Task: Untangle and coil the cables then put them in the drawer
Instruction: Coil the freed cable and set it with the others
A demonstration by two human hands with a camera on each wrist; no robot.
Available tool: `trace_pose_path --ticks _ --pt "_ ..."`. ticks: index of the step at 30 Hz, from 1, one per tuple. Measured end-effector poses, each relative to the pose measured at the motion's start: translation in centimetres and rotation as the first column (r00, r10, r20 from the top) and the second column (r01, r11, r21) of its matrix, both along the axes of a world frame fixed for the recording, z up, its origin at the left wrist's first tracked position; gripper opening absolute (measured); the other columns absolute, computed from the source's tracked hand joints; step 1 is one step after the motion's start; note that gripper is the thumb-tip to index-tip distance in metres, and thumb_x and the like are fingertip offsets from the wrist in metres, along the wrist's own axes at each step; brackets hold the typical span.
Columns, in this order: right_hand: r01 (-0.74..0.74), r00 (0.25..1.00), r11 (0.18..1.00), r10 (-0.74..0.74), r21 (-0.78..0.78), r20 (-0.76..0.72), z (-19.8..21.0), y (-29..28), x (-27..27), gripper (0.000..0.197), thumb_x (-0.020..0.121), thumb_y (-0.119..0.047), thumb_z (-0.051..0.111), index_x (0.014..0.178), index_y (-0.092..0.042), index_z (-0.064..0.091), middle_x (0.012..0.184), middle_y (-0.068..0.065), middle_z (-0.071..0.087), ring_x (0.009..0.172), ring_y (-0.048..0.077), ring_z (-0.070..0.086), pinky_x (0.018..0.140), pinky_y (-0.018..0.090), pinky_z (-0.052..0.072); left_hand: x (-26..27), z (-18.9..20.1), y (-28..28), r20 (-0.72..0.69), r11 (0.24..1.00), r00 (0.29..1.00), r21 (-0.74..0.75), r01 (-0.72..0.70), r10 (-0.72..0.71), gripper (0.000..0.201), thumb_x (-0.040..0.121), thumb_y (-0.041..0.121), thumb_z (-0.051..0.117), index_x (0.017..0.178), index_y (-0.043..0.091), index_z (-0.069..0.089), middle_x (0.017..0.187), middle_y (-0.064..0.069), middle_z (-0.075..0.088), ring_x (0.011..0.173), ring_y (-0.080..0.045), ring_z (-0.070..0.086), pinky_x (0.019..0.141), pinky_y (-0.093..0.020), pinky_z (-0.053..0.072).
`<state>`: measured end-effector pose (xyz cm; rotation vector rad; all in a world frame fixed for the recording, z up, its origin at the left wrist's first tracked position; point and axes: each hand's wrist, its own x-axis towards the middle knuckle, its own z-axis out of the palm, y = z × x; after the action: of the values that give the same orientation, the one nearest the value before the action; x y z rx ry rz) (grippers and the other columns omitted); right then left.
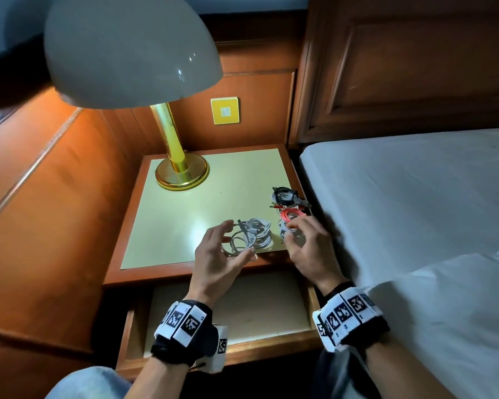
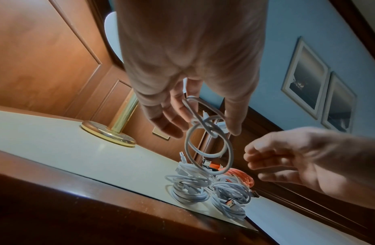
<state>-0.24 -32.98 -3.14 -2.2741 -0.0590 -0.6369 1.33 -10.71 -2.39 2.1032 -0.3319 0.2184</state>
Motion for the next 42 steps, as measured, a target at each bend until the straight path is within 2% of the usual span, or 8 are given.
trace_pose_path --ticks 6,11,14,18,24,31,34,42 --pt "-0.149 0.908 0.898 0.29 0.413 -0.303 1.8 4.6 -3.0 0.031 0.098 -0.044 0.06 0.121 -0.023 0.065 0.117 -0.004 0.066 0.105 0.005 0.063 0.09 0.02 0.051 -2.7 0.6 0.7 0.053 0.994 0.993 -0.027 0.106 -0.105 0.075 0.071 0.02 0.091 0.136 0.027 0.054 0.128 0.005 0.059 0.105 -0.01 0.065 0.08 -0.028 0.061" --pt "-0.159 0.892 0.846 0.344 0.509 -0.294 2.3 5.8 -4.3 0.022 0.097 -0.027 0.067 0.118 -0.023 0.063 0.11 -0.001 0.069 0.103 0.013 0.067 0.089 0.02 0.053 -4.8 2.5 2.4 -0.082 0.969 0.985 -0.208 0.135 -0.155 0.073 0.076 0.018 0.086 0.141 0.021 0.053 0.132 0.008 0.062 0.11 -0.007 0.065 0.093 -0.023 0.056" --pt "-0.167 0.891 0.828 0.359 0.535 -0.278 2.8 6.0 -4.9 0.021 0.09 -0.03 0.074 0.108 -0.022 0.066 0.104 0.001 0.072 0.099 0.017 0.069 0.086 0.026 0.055 -5.4 3.5 3.5 -0.181 0.947 0.979 -0.318 0.036 -0.098 0.048 0.084 0.017 0.08 0.129 0.019 0.062 0.116 0.01 0.069 0.104 -0.008 0.069 0.088 -0.02 0.056" --pt "-0.208 0.866 0.816 0.41 0.539 -0.287 4.0 7.0 -5.9 0.024 0.083 -0.032 0.079 0.091 -0.017 0.063 0.079 0.008 0.068 0.074 0.021 0.065 0.072 0.042 0.055 -6.2 3.8 4.7 -0.174 0.965 0.985 -0.262 -0.024 -0.023 0.009 0.089 0.014 0.075 0.098 0.015 0.073 0.088 0.001 0.076 0.084 -0.015 0.073 0.079 -0.038 0.061" --pt "-0.245 0.771 0.693 0.563 0.678 -0.297 5.7 7.5 -7.5 0.021 0.093 -0.019 0.071 0.098 0.0 0.063 0.089 0.02 0.071 0.079 0.021 0.067 0.074 0.036 0.058 -7.7 4.9 5.2 -0.166 0.959 0.986 -0.278 -0.045 -0.002 0.012 0.094 0.025 0.068 0.094 0.014 0.072 0.082 -0.004 0.074 0.066 -0.012 0.072 0.056 -0.031 0.06" --pt "-0.219 0.849 0.83 0.422 0.514 -0.319 4.3 7.6 -7.4 0.027 0.09 -0.031 0.075 0.083 -0.007 0.064 0.078 0.011 0.069 0.07 0.024 0.063 0.073 0.041 0.054 -8.2 5.1 5.2 -0.292 0.966 0.95 -0.255 0.031 -0.108 0.027 0.098 0.035 0.063 0.087 0.015 0.077 0.076 -0.003 0.075 0.068 -0.022 0.067 0.069 -0.04 0.057" --pt "-0.217 0.847 0.812 0.433 0.541 -0.31 4.7 7.5 -7.3 0.007 0.093 -0.021 0.07 0.095 -0.014 0.071 0.092 0.005 0.074 0.088 0.023 0.071 0.083 0.038 0.058 -8.3 5.6 5.1 -0.316 0.966 0.939 -0.251 0.058 -0.138 0.015 0.099 0.024 0.063 0.098 0.017 0.077 0.085 -0.008 0.077 0.077 -0.026 0.072 0.078 -0.044 0.059" --pt "-0.146 0.897 0.819 0.346 0.555 -0.275 5.0 6.6 -7.2 0.013 0.098 -0.01 0.063 0.096 -0.011 0.076 0.088 0.005 0.077 0.078 0.019 0.073 0.066 0.025 0.057 -8.3 6.1 6.2 -0.387 0.983 0.921 -0.181 -0.021 -0.052 0.033 0.095 0.036 0.067 0.076 0.01 0.073 0.056 0.0 0.05 0.053 -0.015 0.045 0.051 -0.03 0.043"
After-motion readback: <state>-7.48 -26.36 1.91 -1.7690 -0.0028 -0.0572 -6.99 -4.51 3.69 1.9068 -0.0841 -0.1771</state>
